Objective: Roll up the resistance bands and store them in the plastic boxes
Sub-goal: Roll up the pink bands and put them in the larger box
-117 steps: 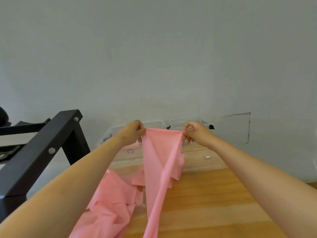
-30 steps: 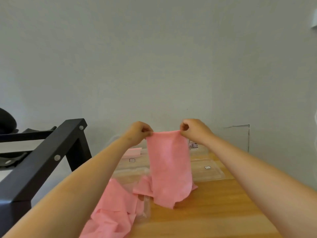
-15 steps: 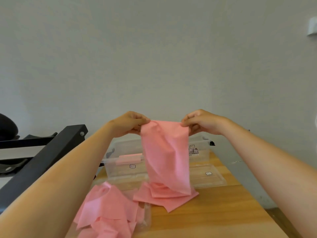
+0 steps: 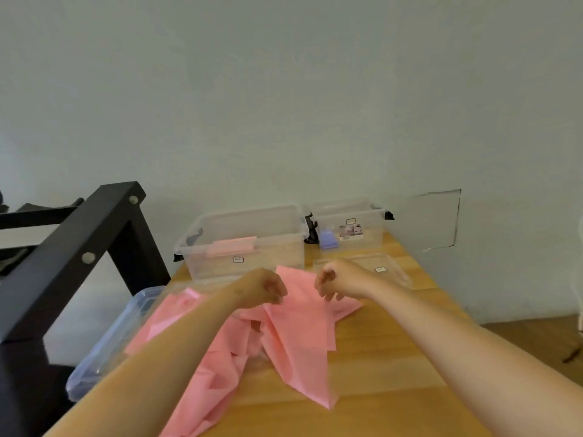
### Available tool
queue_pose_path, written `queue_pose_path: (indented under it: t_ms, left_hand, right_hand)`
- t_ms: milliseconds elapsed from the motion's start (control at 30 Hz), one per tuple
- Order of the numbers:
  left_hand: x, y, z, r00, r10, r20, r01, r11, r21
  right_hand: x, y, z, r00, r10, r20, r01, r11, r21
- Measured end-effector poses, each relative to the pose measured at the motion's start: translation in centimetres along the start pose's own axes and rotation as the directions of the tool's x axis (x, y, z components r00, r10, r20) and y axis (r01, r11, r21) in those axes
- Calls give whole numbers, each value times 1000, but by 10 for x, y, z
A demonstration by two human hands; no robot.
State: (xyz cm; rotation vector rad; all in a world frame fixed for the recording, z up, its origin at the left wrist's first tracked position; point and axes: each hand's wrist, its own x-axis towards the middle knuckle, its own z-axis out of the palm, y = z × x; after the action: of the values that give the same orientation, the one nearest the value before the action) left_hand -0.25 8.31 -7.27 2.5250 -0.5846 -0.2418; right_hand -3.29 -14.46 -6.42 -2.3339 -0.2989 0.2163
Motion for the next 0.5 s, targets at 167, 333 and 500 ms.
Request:
queue_pose_path:
  t_ms: [167, 333, 500]
  left_hand:
    - [-25, -1, 13, 996, -4, 86, 2, 1000, 17]
    - [-49, -4, 20, 970, -15, 242, -12, 993, 114]
    - [-55, -10, 25, 976, 62, 211, -83, 992, 94]
  right_hand:
    - [-17, -1, 38, 981, -78, 177, 97, 991, -97]
    - [-58, 9, 72, 968, -100, 231, 145, 971, -189]
    - [-66, 20, 80, 955, -182, 234, 255, 907, -335]
